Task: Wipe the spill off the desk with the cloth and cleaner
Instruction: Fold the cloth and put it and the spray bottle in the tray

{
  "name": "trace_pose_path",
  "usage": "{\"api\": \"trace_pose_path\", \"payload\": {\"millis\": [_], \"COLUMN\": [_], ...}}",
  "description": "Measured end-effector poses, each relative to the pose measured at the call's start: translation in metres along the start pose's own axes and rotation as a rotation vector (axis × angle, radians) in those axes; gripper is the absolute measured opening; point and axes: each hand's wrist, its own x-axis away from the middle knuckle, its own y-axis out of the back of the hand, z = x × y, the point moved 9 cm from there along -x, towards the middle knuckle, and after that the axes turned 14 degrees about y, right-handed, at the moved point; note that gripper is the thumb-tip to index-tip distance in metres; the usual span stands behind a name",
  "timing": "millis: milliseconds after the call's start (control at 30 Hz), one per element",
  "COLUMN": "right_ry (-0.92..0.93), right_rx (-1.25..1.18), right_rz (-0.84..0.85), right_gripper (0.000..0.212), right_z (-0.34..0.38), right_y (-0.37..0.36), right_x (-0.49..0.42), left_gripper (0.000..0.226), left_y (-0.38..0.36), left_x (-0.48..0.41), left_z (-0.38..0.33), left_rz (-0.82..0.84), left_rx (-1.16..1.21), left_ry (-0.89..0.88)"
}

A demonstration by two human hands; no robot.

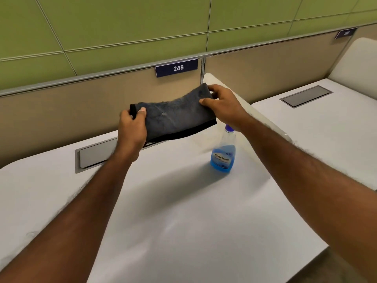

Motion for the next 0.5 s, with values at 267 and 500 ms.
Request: {"api": "trace_pose_path", "payload": {"millis": [267,500], "right_ry": [-0.056,-0.257], "right_rx": [-0.046,0.026], "right_rz": [0.086,0.081], "right_gripper": [0.039,0.045], "right_z": [-0.046,-0.139], "right_y": [0.032,0.049], "right_x": [-0.083,-0.102], "left_gripper": [0.042,0.043], "left_y": [-0.067,-0.138], "left_x": [-0.047,-0.079], "left_z": [-0.016,0.013], "left_rz": [0.045,0.178], "left_rx": [0.061,-0.073], "left_ry": [0.095,0.266]}}
